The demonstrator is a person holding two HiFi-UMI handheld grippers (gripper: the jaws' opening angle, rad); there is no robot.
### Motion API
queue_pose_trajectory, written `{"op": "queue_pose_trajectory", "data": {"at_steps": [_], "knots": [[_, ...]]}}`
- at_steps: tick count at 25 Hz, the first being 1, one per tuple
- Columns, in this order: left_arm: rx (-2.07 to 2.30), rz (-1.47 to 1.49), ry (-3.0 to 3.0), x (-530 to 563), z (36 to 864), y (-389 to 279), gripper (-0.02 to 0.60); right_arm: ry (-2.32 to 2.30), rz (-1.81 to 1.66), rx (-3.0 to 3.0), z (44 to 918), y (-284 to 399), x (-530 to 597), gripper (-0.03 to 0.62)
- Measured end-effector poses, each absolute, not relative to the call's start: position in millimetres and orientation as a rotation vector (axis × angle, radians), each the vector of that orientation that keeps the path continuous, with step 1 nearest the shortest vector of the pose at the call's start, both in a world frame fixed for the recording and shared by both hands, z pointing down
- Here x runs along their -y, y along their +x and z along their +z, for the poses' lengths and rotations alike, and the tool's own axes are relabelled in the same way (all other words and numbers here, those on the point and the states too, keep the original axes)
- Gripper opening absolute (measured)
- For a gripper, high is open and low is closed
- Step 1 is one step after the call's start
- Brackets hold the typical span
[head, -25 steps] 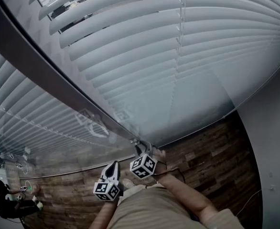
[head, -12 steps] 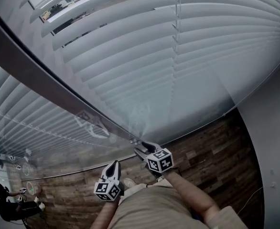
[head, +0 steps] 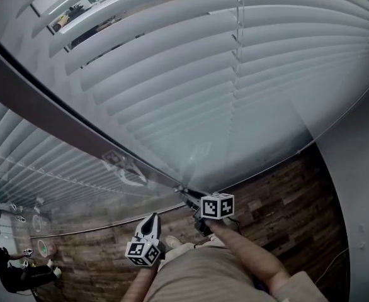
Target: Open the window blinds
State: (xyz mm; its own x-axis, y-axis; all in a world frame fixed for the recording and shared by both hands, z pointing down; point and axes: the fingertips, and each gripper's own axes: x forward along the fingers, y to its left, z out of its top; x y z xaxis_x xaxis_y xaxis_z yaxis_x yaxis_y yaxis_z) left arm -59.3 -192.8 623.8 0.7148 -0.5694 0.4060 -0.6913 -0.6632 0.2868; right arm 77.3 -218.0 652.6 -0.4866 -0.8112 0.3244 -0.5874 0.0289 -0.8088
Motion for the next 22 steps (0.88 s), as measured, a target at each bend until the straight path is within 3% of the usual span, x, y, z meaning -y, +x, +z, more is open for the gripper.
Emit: {"op": "queue_pose_trajectory", "data": {"at_steps": [4, 10, 15, 17, 20, 22], "knots": [[0.966, 0.395, 2.499, 194, 626, -59, 0.012, -2.214, -0.818, -2.87, 663, 68, 214, 0.129], [0.958, 0.393, 2.506, 192, 622, -55, 0.012, -2.345, -0.62, -2.961, 664, 68, 214, 0.12], [0.964, 0.392, 2.503, 189, 622, -58, 0.012, -2.573, -0.079, -3.035, 668, 72, 212, 0.11], [0.967, 0.399, 2.5, 188, 623, -60, 0.012, -2.434, -0.211, -3.037, 671, 68, 207, 0.112], [0.97, 0.411, 2.493, 185, 624, -64, 0.012, -1.948, -0.942, -2.721, 672, 60, 200, 0.146], [0.968, 0.412, 2.494, 185, 623, -63, 0.012, -1.671, -1.247, -2.427, 667, 61, 201, 0.179]]}}
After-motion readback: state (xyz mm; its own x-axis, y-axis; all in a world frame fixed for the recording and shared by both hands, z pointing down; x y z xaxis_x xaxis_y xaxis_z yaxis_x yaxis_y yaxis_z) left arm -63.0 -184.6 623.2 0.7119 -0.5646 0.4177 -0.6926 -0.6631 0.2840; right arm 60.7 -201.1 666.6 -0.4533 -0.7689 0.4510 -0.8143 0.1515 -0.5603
